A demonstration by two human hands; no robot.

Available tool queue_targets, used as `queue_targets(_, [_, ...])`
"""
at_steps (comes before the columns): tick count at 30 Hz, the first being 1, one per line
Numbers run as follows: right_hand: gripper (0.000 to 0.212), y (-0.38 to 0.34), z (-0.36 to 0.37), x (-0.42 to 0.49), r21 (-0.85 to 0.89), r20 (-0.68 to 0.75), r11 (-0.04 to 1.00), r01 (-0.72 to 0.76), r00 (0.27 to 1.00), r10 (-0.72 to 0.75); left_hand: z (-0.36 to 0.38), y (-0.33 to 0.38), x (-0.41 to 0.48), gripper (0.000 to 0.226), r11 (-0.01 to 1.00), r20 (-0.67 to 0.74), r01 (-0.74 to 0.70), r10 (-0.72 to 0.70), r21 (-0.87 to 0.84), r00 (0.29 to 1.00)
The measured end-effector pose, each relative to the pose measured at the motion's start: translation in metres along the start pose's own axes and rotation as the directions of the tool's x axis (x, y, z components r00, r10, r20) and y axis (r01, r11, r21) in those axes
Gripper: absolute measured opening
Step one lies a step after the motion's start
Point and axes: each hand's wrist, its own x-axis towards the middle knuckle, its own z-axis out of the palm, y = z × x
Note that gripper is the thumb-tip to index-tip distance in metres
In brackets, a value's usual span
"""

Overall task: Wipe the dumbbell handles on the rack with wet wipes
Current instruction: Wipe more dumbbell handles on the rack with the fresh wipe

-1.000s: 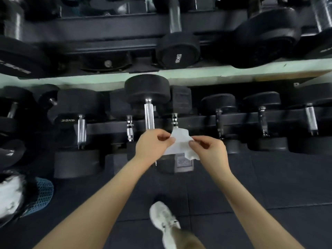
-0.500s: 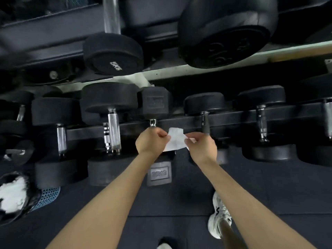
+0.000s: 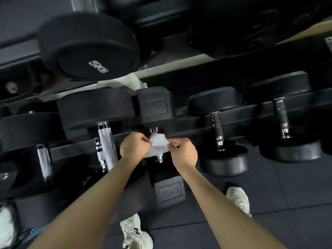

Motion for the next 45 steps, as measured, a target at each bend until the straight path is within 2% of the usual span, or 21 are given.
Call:
queue_targets(5, [0.028, 0.001, 0.036, 0.007, 0.137, -0.089, 0.990, -0.023, 0.995, 0.036, 0.011, -0.020, 0.027, 0.017, 0.978, 0.062, 0.063, -0.051, -0.200, 0.997])
queue_targets(8, [0.033, 0.006, 0.045, 0.013, 0.236, -0.072, 0.969, -0.067, 0.994, 0.087, 0.027, -0.026, 0.035, 0.019, 0.873, 0.109, 0.198, -0.167, -0.445, 0.980])
queue_targets(11, [0.027, 0.013, 0.044, 0.017, 0.344, 0.007, 0.934, -0.096, 0.995, 0.100, 0.039, -0.024, 0.043, 0.020, 0.768, 0.207, 0.287, -0.203, -0.572, 0.957])
queue_targets(14, [0.024, 0.018, 0.037, 0.021, 0.499, 0.131, 0.848, -0.177, 0.983, 0.128, 0.041, -0.018, 0.046, 0.021, 0.693, 0.315, 0.374, -0.218, -0.616, 0.924])
queue_targets(16, [0.029, 0.019, 0.035, 0.026, 0.529, 0.173, 0.824, -0.204, 0.976, 0.130, 0.043, -0.013, 0.044, 0.024, 0.659, 0.385, 0.432, -0.226, -0.616, 0.895])
queue_targets(18, [0.034, 0.018, 0.039, 0.030, 0.503, 0.197, 0.835, -0.224, 0.970, 0.142, 0.047, -0.008, 0.044, 0.030, 0.584, 0.426, 0.476, -0.232, -0.658, 0.874])
queue_targets(22, [0.037, 0.014, 0.055, 0.035, 0.536, 0.222, 0.796, -0.281, 0.957, 0.188, 0.053, -0.004, 0.040, 0.039, 0.434, 0.391, 0.446, -0.214, -0.783, 0.895])
queue_targets(25, [0.027, 0.004, 0.059, 0.040, 0.653, 0.238, 0.688, -0.316, 0.948, 0.209, 0.052, -0.004, 0.042, 0.039, 0.382, 0.330, 0.396, -0.228, -0.835, 0.916])
queue_targets(28, [0.027, -0.008, 0.057, 0.046, 0.717, 0.243, 0.625, -0.309, 0.951, 0.192, 0.045, 0.002, 0.039, 0.041, 0.387, 0.304, 0.387, -0.259, -0.837, 0.917])
queue_targets(34, [0.033, 0.011, 0.057, 0.036, 0.624, 0.252, 0.720, -0.304, 0.950, 0.184, 0.048, -0.004, 0.033, 0.035, 0.519, 0.297, 0.406, -0.284, -0.752, 0.912])
queue_targets(37, [0.028, 0.004, 0.053, 0.041, 0.630, 0.261, 0.717, -0.299, 0.951, 0.167, 0.047, -0.001, 0.033, 0.034, 0.494, 0.324, 0.432, -0.292, -0.755, 0.900])
queue_targets(41, [0.036, -0.010, 0.059, 0.052, 0.738, 0.246, 0.597, -0.315, 0.949, 0.197, 0.048, 0.002, 0.039, 0.039, 0.381, 0.333, 0.417, -0.268, -0.825, 0.904])
queue_targets(45, [0.029, -0.006, 0.065, 0.053, 0.816, 0.314, 0.449, -0.363, 0.932, 0.184, 0.048, 0.002, 0.042, 0.034, 0.371, 0.368, 0.444, -0.260, -0.816, 0.893])
